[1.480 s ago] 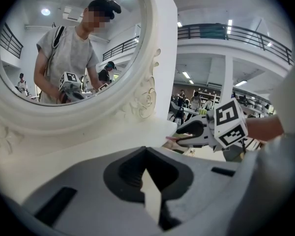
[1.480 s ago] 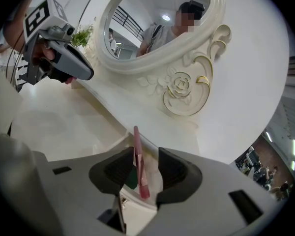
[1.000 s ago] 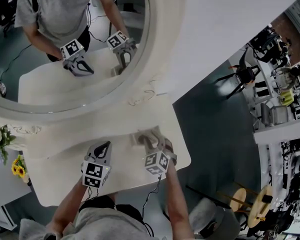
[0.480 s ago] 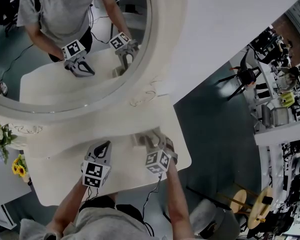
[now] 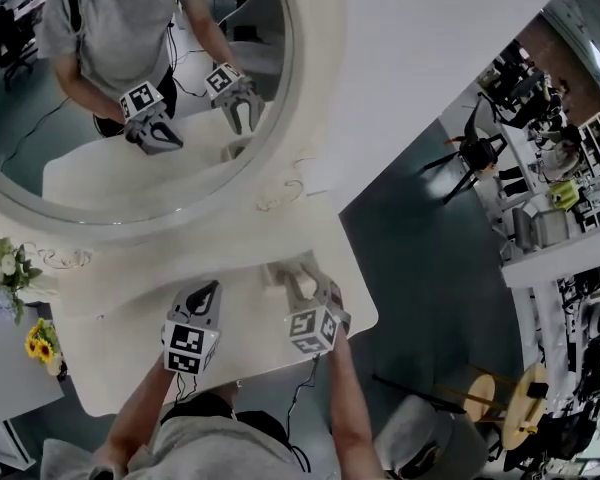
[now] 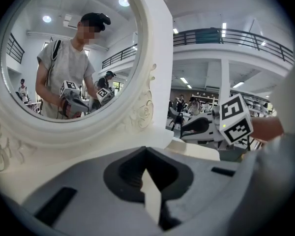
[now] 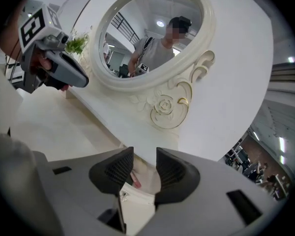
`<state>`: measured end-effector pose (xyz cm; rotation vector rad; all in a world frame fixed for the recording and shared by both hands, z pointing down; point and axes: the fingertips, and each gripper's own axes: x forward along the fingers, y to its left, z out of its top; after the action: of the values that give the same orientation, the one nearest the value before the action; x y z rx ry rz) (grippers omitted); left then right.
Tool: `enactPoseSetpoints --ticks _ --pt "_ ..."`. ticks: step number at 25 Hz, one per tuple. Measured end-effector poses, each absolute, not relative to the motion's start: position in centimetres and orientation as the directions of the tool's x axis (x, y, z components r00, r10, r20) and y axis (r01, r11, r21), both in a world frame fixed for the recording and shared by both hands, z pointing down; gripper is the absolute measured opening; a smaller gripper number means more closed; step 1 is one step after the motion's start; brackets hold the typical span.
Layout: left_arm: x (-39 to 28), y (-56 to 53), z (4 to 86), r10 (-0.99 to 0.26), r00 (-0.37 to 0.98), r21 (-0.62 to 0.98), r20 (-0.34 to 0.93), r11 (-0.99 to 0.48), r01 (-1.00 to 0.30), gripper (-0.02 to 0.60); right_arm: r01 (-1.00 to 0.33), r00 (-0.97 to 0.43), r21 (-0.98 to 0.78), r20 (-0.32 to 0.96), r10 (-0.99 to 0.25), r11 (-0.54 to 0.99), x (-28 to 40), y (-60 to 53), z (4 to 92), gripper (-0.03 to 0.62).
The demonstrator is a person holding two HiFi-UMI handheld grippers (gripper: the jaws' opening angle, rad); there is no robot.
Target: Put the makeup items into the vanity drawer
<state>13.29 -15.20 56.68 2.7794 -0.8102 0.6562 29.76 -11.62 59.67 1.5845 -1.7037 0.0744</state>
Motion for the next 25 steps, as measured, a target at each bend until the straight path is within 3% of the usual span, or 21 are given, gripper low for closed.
enactPoseSetpoints --ticks 12,25 --pt "10.1 -10.2 51.1 -0.468 0.809 0.013 0.355 -0.863 -0.505 0.000 -0.954 0.137 0.299 0.349 -0.927 -0.028 22.6 -4.9 51.0 0.148" --pt "4.6 -5.8 47.6 -0.491 0.817 -0.052 0.303 -0.865 -0.500 0.000 -0.980 0.180 0.115 0.172 -0.969 -0.162 16.6 1.0 46.9 0.035"
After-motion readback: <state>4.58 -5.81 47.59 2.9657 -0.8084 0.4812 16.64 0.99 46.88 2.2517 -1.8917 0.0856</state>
